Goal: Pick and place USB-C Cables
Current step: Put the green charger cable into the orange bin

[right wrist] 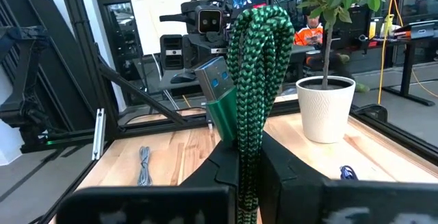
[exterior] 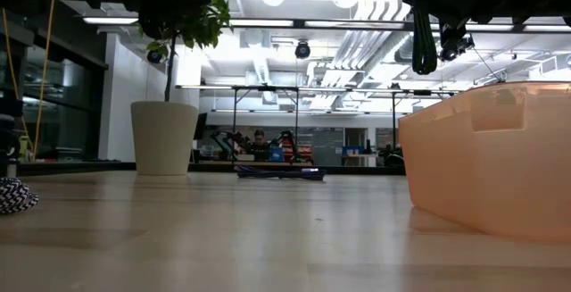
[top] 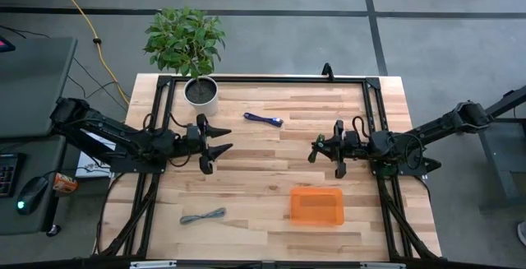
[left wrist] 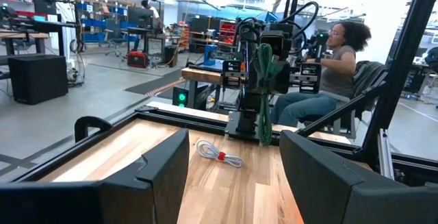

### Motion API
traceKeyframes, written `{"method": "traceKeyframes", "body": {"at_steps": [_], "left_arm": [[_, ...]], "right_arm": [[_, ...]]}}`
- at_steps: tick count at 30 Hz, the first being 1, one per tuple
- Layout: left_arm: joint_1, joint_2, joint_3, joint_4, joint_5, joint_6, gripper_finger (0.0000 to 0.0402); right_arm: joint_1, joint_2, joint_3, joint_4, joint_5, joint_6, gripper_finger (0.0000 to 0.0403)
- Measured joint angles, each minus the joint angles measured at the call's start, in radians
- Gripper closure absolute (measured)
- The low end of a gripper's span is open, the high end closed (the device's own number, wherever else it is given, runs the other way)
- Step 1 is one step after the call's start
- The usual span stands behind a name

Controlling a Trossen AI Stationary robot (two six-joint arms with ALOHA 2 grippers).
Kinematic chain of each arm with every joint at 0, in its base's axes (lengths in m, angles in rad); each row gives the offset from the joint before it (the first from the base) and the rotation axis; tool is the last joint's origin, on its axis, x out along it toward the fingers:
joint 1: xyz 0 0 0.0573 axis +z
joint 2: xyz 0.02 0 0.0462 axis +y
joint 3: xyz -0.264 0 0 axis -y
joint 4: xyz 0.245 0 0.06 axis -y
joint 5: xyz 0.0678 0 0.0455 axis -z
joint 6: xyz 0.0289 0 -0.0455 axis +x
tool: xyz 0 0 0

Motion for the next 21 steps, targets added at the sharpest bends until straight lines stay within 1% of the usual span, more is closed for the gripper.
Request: {"method": "traceKeyframes", "body": {"at_steps": [21], "left_arm": [[0.0,0.0,0.0,0.0,0.0,-0.017,0.0192]], "right_arm": [[0.0,0.0,0.0,-0.009,0.0,0.001,0.0399]]}}
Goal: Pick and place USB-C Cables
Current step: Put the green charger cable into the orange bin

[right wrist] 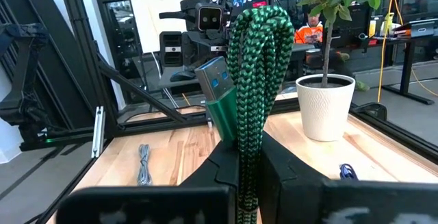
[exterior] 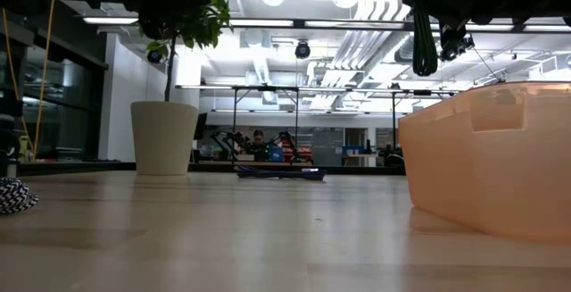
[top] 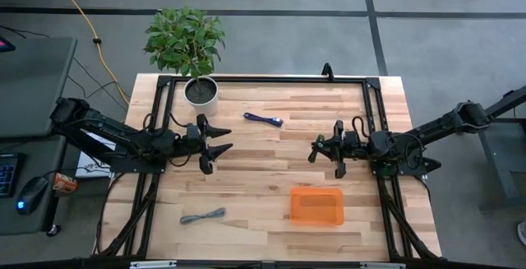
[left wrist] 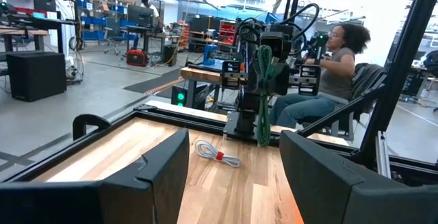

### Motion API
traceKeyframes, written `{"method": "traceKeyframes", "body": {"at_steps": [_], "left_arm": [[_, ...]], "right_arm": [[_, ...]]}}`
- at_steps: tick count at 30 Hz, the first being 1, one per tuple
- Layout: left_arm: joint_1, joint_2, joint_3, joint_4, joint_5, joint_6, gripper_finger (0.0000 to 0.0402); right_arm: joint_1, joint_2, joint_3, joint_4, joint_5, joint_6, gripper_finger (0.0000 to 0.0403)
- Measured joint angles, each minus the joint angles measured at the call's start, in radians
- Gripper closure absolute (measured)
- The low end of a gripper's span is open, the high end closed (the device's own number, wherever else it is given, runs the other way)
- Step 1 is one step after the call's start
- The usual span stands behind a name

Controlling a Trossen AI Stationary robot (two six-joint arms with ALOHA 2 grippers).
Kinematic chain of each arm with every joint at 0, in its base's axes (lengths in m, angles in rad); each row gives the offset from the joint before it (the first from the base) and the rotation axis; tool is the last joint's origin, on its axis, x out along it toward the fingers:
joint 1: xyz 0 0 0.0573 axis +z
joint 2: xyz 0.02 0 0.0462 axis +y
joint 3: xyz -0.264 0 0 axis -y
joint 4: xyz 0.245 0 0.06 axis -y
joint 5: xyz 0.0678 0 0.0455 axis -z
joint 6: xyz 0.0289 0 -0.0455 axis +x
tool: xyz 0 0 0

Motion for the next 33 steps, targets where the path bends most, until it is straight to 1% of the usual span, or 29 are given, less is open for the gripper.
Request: {"method": "traceKeyframes", "body": {"at_steps": [18,21,23,27,31,33], "left_arm": [[0.0,0.0,0.0,0.0,0.0,-0.005,0.0192],[0.0,0.0,0.0,0.0,0.0,-0.005,0.0192],[0.0,0.0,0.0,0.0,0.0,-0.005,0.0192],[0.0,0.0,0.0,0.001,0.0,-0.005,0.0192],[0.0,0.0,0.0,0.003,0.0,0.009,0.0192],[0.0,0.0,0.001,0.002,0.0,0.01,0.0192]], "right_arm": [[0.0,0.0,0.0,-0.01,-0.005,0.0,0.0399],[0.0,0.0,0.001,-0.01,-0.009,0.042,0.0398],[0.0,0.0,0.012,-0.026,-0.031,0.068,0.0398],[0.033,0.037,0.107,-0.154,-0.02,0.105,0.0398],[0.09,0.128,0.254,-0.349,0.028,0.111,0.0398],[0.121,0.184,0.34,-0.47,0.027,0.143,0.0398]]}}
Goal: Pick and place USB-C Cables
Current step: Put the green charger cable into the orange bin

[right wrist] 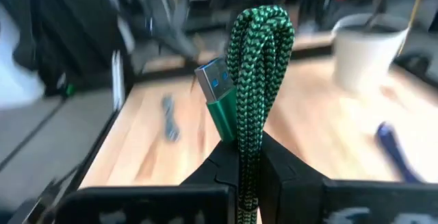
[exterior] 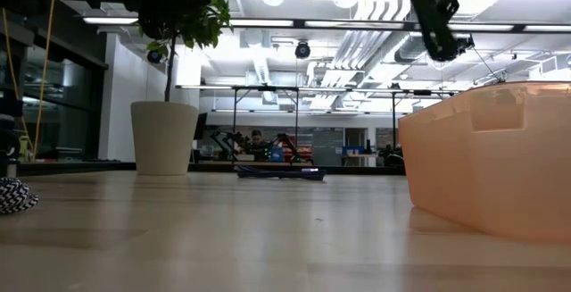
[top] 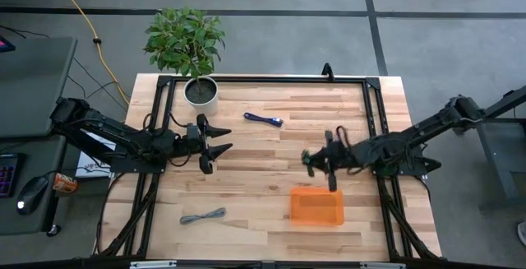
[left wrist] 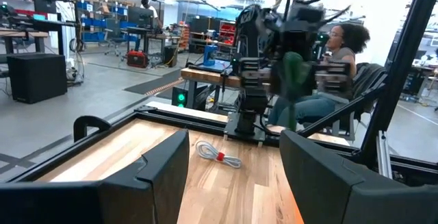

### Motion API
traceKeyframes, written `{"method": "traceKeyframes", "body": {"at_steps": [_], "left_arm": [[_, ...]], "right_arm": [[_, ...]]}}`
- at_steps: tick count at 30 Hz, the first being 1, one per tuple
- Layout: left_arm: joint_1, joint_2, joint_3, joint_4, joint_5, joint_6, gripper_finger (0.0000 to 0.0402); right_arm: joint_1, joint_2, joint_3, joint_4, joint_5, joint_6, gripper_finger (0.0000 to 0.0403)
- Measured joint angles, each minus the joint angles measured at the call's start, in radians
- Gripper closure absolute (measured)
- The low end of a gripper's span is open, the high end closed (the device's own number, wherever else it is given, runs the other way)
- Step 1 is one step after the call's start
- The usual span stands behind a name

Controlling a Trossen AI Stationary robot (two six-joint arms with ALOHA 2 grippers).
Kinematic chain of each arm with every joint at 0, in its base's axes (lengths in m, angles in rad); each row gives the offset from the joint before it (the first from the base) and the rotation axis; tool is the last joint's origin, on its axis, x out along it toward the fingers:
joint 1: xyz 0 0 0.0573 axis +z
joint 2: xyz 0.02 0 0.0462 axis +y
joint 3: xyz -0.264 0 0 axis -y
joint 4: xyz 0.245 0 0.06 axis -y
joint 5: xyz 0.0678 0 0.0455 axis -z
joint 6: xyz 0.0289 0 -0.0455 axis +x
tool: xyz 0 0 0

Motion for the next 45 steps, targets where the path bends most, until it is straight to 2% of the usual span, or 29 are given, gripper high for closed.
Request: {"method": "traceKeyframes", "body": {"at_steps": [3,9,13,20,26,35,45], "left_arm": [[0.0,0.0,0.0,0.0,0.0,-0.001,0.0192],[0.0,0.0,0.0,-0.001,0.0,-0.015,0.0192],[0.0,0.0,0.0,-0.001,0.0,-0.018,0.0192],[0.0,0.0,0.0,-0.002,0.0,-0.052,0.0192],[0.0,0.0,0.0,-0.002,0.0,-0.052,0.0192],[0.0,0.0,0.0,-0.002,0.0,-0.052,0.0192],[0.001,0.0,0.0,-0.002,-0.008,-0.041,0.0192]], "right_arm": [[0.064,0.084,0.152,-0.22,-0.005,0.091,0.0398],[0.197,0.277,0.437,-0.665,0.05,0.282,0.0398],[0.248,0.386,0.528,-0.814,0.063,0.414,0.0398],[0.284,0.523,0.537,-0.872,0.02,0.666,0.0398],[0.298,0.617,0.537,-0.889,0.014,0.776,0.0398],[0.276,0.72,0.537,-0.892,-0.053,0.785,0.0398],[0.234,0.771,0.537,-0.889,-0.137,0.773,0.0398]]}}
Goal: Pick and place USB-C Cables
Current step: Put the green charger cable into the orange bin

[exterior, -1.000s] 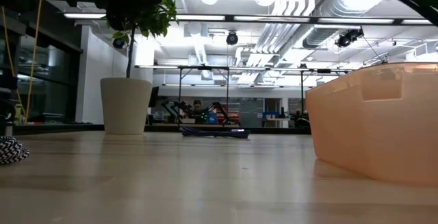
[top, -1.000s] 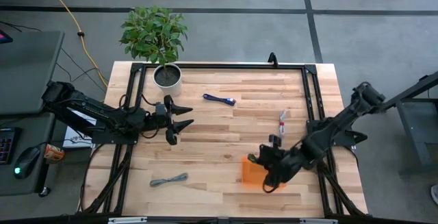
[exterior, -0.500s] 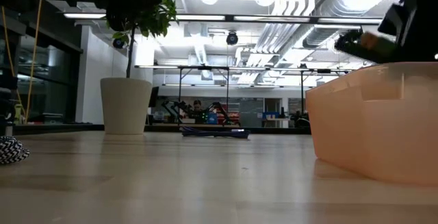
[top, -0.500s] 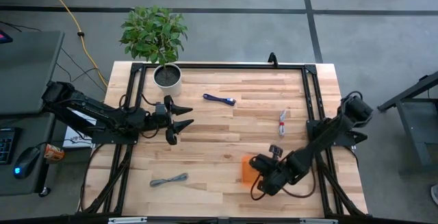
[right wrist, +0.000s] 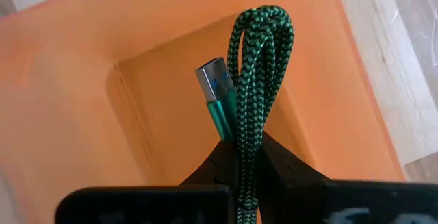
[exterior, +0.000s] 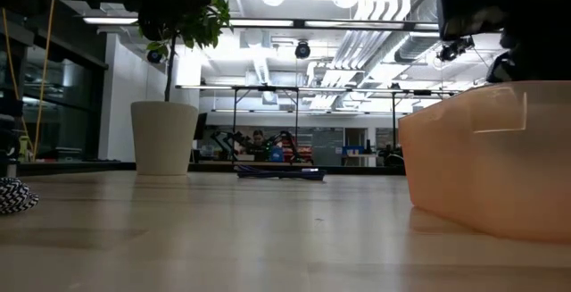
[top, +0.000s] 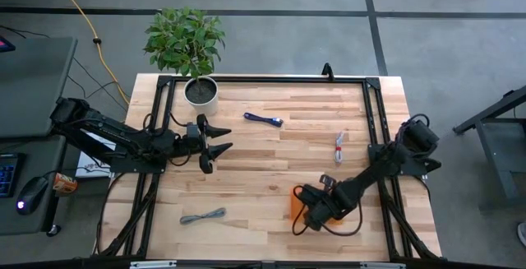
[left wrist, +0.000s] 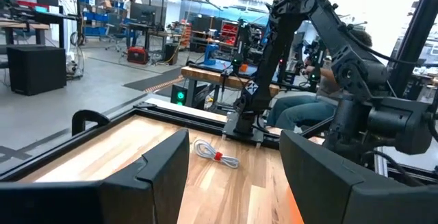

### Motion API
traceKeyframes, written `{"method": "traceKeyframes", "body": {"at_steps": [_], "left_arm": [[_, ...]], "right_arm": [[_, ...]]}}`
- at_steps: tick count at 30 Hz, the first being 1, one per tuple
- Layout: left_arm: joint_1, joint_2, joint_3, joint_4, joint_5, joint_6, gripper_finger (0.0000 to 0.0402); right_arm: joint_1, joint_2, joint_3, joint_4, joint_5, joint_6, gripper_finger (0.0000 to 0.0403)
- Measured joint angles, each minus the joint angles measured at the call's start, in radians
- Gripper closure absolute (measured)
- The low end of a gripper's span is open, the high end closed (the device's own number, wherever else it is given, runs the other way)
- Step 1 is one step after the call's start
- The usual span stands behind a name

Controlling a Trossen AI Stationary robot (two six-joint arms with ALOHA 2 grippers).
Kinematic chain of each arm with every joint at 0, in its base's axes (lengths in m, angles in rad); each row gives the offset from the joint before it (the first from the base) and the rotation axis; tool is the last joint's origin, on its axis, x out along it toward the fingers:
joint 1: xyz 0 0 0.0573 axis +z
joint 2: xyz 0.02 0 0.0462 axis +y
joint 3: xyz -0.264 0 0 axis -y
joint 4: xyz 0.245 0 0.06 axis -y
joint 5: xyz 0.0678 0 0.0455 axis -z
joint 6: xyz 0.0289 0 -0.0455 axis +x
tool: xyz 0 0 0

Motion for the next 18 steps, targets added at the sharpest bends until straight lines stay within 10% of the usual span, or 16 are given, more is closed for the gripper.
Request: {"method": "traceKeyframes", "body": {"at_steps": [18], "left_arm": [[0.0,0.0,0.0,0.0,0.0,0.0,0.0192]], "right_arm": [[-0.025,0.02,0.0,0.004,-0.079,-0.009,0.0342]]}}
